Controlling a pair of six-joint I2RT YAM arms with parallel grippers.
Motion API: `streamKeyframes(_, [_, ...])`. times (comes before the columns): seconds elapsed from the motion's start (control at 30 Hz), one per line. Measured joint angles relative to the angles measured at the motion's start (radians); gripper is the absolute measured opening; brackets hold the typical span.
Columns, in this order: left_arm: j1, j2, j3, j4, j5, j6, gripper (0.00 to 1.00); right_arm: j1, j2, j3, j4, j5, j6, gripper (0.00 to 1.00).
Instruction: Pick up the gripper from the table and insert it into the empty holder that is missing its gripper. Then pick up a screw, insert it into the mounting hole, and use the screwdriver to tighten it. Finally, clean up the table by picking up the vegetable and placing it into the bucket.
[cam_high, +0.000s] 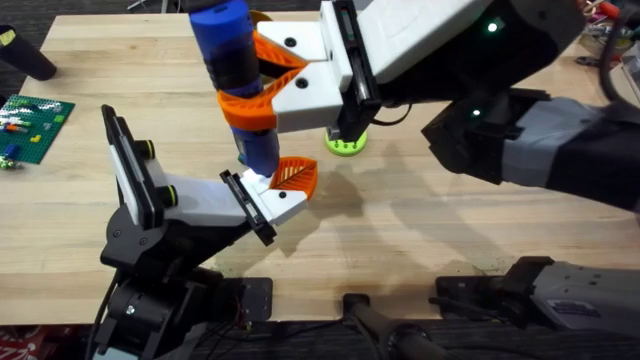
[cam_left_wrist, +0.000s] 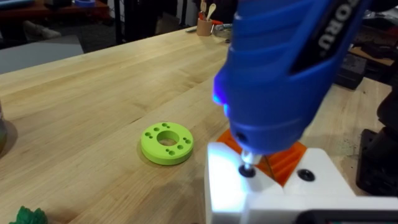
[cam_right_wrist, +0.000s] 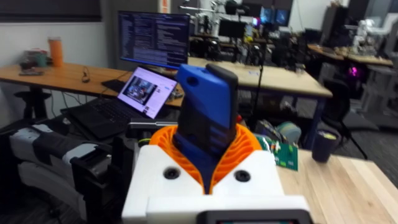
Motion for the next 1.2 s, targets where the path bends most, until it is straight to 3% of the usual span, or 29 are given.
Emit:
streamKeyframes(0.43, [-0.002, 0.004, 0.001, 0.013, 0.005, 0.013, 0.009, -0.005, 0.014, 0.018, 0.054, -0.04, 0.07, 0.04])
streamKeyframes(0.77, [-0.002, 0.005, 0.0, 0.01, 0.0, 0.002, 0.009, -0.107, -0.011, 0.492, -0.445, -0.171, 0.125, 0.039])
streamKeyframes(1.03, [-0.002, 0.005, 0.0, 0.01, 0.0, 0.002, 0.009, -0.109, -0.018, 0.528, -0.482, -0.229, 0.085, 0.039])
streamKeyframes(1.2, [-0.002, 0.005, 0.0, 0.01, 0.0, 0.001, 0.009, -0.112, -0.009, 0.531, -0.821, -0.253, -0.099, 0.039])
